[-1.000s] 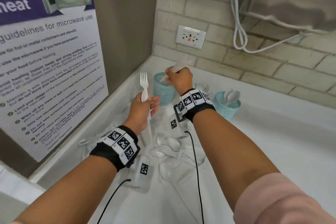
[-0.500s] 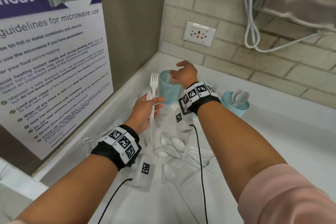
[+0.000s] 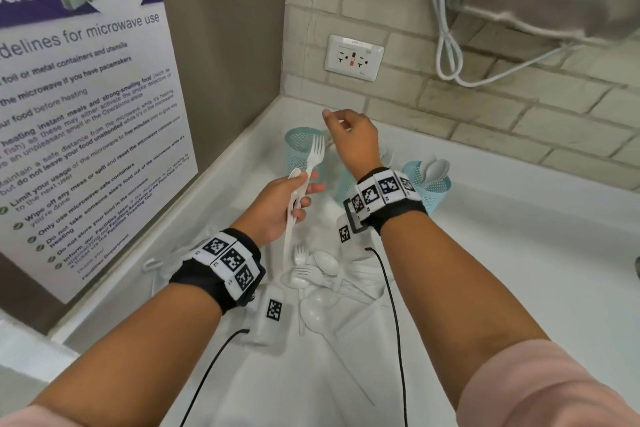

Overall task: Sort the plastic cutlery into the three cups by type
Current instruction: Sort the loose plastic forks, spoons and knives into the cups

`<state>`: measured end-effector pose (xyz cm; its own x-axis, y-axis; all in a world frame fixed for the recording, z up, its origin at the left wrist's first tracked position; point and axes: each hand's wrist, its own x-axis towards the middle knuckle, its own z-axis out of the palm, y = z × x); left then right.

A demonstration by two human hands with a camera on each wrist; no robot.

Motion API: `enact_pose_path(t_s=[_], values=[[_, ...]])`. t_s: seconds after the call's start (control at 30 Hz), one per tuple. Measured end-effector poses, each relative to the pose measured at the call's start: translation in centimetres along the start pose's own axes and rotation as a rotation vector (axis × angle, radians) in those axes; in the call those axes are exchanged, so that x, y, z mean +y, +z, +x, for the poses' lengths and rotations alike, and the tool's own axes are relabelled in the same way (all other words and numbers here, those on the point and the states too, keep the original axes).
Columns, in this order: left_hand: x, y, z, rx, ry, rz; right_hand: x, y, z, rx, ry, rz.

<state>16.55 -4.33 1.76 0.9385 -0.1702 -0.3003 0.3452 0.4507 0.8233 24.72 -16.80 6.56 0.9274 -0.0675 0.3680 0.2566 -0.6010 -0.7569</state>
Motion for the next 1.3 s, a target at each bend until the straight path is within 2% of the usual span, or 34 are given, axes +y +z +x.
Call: enact_pose_path(t_s=[0.07, 0.2, 0.27, 0.33, 0.5, 0.57, 0.63, 0.73, 0.87, 0.93, 0.97, 1.03, 1.07, 1.1, 1.2, 1.23, 1.3], values=[[-0.1, 0.6, -0.1, -0.055, -0.049, -0.035, 0.3, -1.9, -0.4, -0.123, 0.074, 0.109], [-0.9, 2.0, 0.0, -0.122, -0.098, -0.035, 1.3, -4.2, -1.8, -0.525, 0.197, 0.145], [-1.3, 2.8, 0.2, -0.147, -0.12, -0.013, 2.3, -4.8, -2.2, -0.556, 0.233, 0.138], [-1.7, 3.6, 0.2, -0.157, -0.14, -0.007, 3.2, -5.6, -2.0, -0.39, 0.258, 0.189], [-2.4, 4.3, 0.4, -0.113, -0.157, 0.017, 3.7, -9.4, -0.5, 0.283, 0.278, 0.348], [-2.5, 4.5, 0.6, -0.088, -0.156, 0.033, 3.7, -10.4, -0.2, 0.432, 0.237, 0.387], [-2.6, 4.5, 0.9, -0.067, -0.148, 0.061, 4.0, -10.1, -0.1, 0.459, 0.215, 0.33], [-2.6, 4.4, 1.1, -0.091, -0.165, 0.015, 5.8, -8.1, -0.1, 0.357, 0.224, 0.096], [-2.3, 3.9, 1.1, -0.09, -0.195, -0.043, 8.6, -5.2, -1.0, 0.02, 0.199, -0.357], [-2.2, 3.9, 0.9, -0.094, -0.187, -0.035, 9.2, -4.6, -1.5, -0.046, 0.162, -0.526], [-2.1, 3.9, 0.8, -0.095, -0.181, -0.03, 8.8, -4.7, -1.7, -0.015, 0.123, -0.499], [-2.1, 4.2, 0.6, -0.089, -0.168, -0.021, 7.1, -5.3, -2.4, 0.118, 0.021, -0.301], [-2.1, 4.3, 0.6, -0.086, -0.162, -0.019, 6.1, -5.6, -2.7, 0.134, -0.018, -0.196], [-2.1, 4.6, 0.6, -0.088, -0.156, -0.015, 5.1, -6.1, -3.0, 0.071, -0.026, -0.122], [-2.2, 5.5, 0.6, -0.114, -0.13, -0.001, 3.0, -7.2, -4.3, -0.418, 0.066, -0.068], [-2.3, 5.8, 0.7, -0.12, -0.119, 0.007, 2.8, -7.5, -4.7, -0.533, 0.085, -0.059], [-2.5, 6.6, 0.7, -0.125, -0.102, 0.003, 3.0, -8.0, -5.3, -0.575, 0.085, 0.038]])
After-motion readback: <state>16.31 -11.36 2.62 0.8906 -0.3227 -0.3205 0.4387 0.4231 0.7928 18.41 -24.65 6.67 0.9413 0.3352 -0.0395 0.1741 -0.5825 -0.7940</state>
